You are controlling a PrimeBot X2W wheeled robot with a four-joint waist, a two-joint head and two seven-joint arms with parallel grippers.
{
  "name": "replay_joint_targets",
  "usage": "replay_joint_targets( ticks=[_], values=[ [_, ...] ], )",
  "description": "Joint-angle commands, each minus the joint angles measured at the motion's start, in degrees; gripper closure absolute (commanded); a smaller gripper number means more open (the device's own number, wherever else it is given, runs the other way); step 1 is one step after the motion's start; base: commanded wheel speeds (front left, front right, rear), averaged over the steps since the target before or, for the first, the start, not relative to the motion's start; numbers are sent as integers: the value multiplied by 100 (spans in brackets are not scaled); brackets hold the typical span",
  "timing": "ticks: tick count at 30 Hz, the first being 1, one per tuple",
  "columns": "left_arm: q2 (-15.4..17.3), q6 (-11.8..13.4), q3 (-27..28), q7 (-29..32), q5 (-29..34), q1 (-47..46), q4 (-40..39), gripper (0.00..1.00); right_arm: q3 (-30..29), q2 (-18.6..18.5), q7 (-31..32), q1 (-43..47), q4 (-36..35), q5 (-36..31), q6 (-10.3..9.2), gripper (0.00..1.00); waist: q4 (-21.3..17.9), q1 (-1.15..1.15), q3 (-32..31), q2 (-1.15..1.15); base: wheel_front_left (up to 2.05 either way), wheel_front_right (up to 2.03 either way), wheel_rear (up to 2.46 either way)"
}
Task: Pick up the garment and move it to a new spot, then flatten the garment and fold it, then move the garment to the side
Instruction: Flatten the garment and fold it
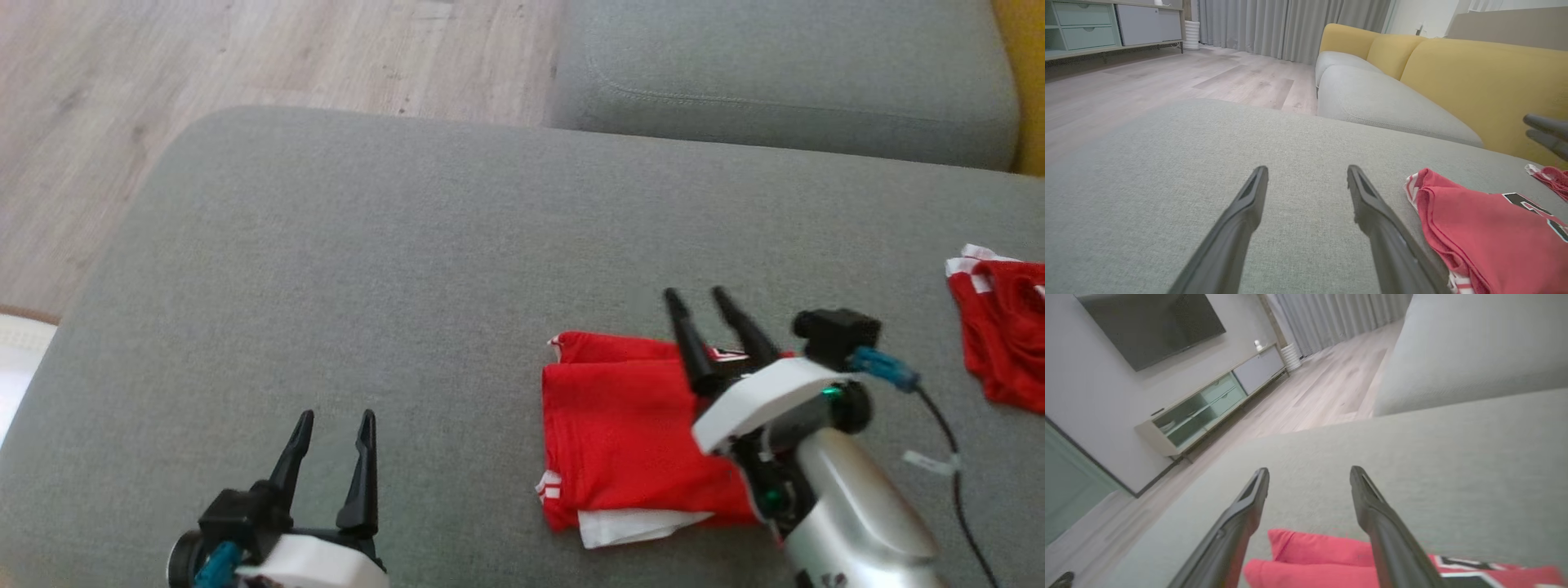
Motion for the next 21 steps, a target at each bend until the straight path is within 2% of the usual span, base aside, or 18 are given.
replay_joint_targets(
  ticks=[1,11,16,21],
  values=[
    [36,38,200,-56,59,-156,-178,0,-123,2,-97,-133,-255,-260,-4,0,-60,0,-39,0,0,0,0],
    [93,120,360,-60,82,-64,-232,0,-1130,2,-116,819,-1240,-1758,-4,0,-267,0,-144,0,0,0,0],
    [149,229,449,-61,117,174,-253,0,-1385,2,-170,1453,-1627,-1965,-4,0,-329,0,-257,0,0,0,0],
    [165,274,571,-62,152,420,-288,0,-1534,2,-334,1856,-1729,-1959,-4,0,-367,0,-360,0,0,0,0]
  ],
)
